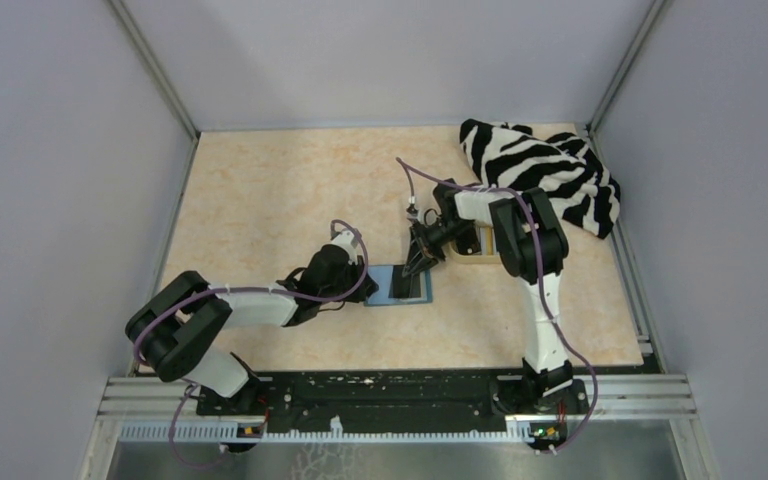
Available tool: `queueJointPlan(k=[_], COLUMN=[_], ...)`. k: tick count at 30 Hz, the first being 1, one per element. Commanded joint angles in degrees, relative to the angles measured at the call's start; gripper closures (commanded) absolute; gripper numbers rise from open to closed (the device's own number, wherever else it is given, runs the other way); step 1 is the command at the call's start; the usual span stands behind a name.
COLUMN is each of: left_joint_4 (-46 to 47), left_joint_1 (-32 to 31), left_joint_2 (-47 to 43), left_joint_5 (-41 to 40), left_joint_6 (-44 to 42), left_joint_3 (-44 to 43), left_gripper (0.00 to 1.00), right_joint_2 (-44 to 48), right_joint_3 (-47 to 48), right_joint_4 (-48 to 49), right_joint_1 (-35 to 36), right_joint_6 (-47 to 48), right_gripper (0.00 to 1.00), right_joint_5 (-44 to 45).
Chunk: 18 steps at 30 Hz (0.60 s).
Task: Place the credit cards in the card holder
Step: Insert the credit card into the card holder.
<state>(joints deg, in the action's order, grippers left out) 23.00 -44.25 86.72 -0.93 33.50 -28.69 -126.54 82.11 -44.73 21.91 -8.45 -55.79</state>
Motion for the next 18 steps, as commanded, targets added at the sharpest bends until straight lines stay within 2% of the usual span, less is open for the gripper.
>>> queueJointPlan(k=[1,18], left_joint_4=[-0.16,-0.24], left_joint_1=[0.04,0.04], left_joint_2=[-0.85,-1.22], left_joint_5=[-0.67,-0.75], left_joint_6=[-1.06,-1.07], left_joint_3=[0.3,0.43], left_gripper=[0.84,0.84], right_joint_2=[-1.65,-2.03], right_joint_3=[1.93,2.79], right_joint_4=[-0.78,-0.35], right_joint_1=[1.3,2.43], right_joint_6=[2.12,0.2], right_gripper=[1.0,0.99], right_joint_5=[5.44,6.82])
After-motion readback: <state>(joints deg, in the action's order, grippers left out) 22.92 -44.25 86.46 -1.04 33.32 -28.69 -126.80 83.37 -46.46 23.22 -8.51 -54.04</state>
